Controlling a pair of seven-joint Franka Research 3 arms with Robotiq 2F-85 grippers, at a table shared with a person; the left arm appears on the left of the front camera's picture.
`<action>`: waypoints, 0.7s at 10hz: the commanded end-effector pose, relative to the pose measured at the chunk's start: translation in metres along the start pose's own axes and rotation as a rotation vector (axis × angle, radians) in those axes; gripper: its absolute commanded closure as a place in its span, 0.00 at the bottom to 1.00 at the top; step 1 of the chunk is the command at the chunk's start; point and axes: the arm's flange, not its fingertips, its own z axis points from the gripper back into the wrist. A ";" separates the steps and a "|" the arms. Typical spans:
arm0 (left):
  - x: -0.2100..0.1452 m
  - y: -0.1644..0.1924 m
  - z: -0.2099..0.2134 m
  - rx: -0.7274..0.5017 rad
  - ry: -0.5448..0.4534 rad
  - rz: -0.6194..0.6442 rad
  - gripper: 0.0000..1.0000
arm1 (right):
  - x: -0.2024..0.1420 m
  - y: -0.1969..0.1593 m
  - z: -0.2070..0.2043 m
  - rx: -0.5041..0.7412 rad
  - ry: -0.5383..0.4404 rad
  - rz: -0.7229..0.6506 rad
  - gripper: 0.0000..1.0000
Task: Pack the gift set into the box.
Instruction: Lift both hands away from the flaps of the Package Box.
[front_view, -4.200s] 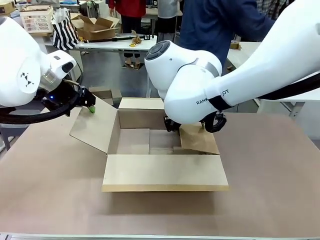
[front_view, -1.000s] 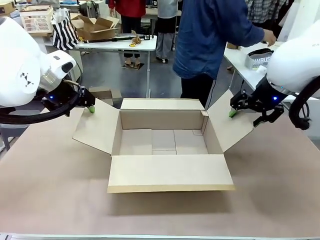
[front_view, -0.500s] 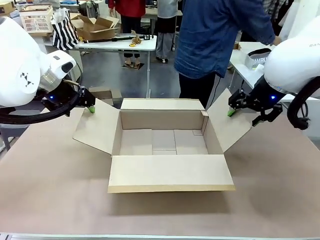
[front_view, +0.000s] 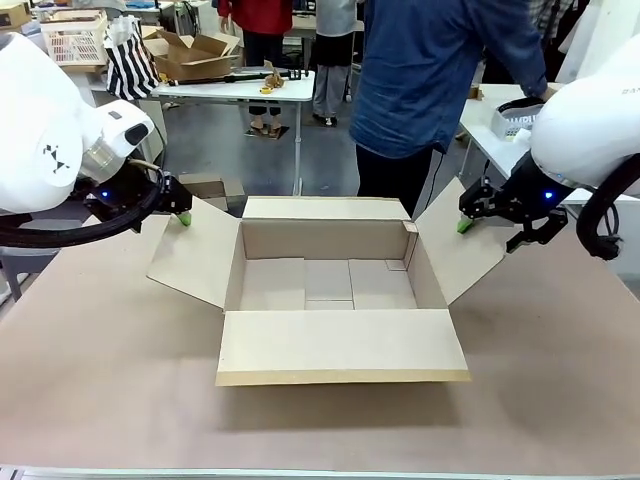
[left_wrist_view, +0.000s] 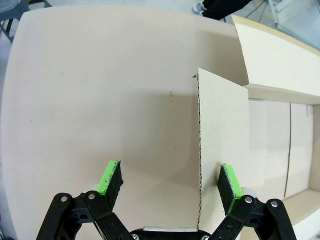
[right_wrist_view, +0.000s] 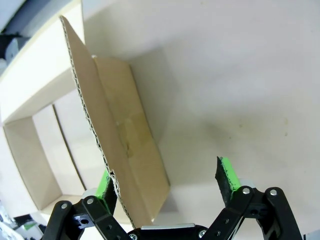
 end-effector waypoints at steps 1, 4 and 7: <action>0.000 0.000 0.002 0.012 0.004 0.008 0.00 | 0.001 0.003 0.003 -0.020 -0.009 -0.016 0.00; 0.000 0.000 0.002 0.012 0.004 0.008 0.00 | 0.001 0.003 0.003 -0.020 -0.009 -0.016 0.00; 0.000 0.000 0.002 0.012 0.004 0.008 0.00 | 0.001 0.003 0.003 -0.020 -0.009 -0.016 0.00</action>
